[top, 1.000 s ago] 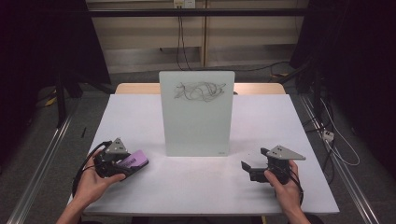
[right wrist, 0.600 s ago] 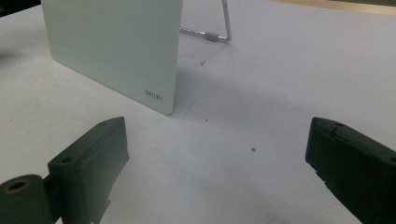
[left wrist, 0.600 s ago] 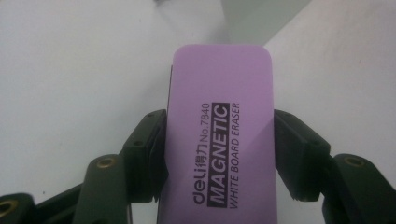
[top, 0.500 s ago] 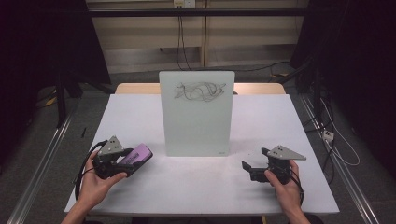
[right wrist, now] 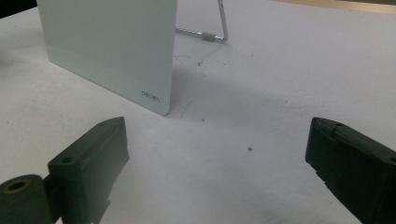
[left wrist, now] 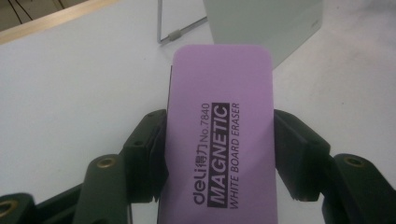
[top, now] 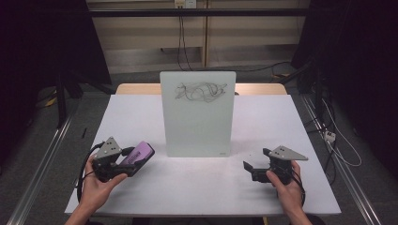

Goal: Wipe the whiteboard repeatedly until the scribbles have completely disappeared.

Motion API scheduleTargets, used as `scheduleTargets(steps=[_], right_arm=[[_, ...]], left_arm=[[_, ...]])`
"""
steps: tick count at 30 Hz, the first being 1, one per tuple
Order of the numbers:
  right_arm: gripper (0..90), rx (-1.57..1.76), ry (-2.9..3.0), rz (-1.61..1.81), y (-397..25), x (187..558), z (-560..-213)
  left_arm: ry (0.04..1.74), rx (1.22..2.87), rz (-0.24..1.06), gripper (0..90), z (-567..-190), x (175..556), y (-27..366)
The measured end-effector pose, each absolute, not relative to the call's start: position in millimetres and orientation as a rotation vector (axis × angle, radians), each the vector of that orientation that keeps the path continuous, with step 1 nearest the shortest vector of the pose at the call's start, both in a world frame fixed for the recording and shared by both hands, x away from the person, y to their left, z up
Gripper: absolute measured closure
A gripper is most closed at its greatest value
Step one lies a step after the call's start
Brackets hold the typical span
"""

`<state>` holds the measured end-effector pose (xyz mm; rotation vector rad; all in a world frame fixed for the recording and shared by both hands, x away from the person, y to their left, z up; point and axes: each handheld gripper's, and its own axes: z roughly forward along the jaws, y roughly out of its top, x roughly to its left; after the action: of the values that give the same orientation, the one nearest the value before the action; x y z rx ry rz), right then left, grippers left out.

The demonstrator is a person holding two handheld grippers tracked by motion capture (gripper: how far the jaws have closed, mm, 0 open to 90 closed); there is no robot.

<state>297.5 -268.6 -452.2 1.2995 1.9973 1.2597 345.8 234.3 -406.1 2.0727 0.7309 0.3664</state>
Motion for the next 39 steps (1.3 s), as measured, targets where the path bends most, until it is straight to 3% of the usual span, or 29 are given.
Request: scheduleTargets(steps=[39], right_arm=[[6.7, 1.287, 2.011, 1.273, -268.5, 294.3, -451.5]], left_arm=[[0.538, 1.983, 0.426, 40.4, -345.2, 357.1, 174.5]])
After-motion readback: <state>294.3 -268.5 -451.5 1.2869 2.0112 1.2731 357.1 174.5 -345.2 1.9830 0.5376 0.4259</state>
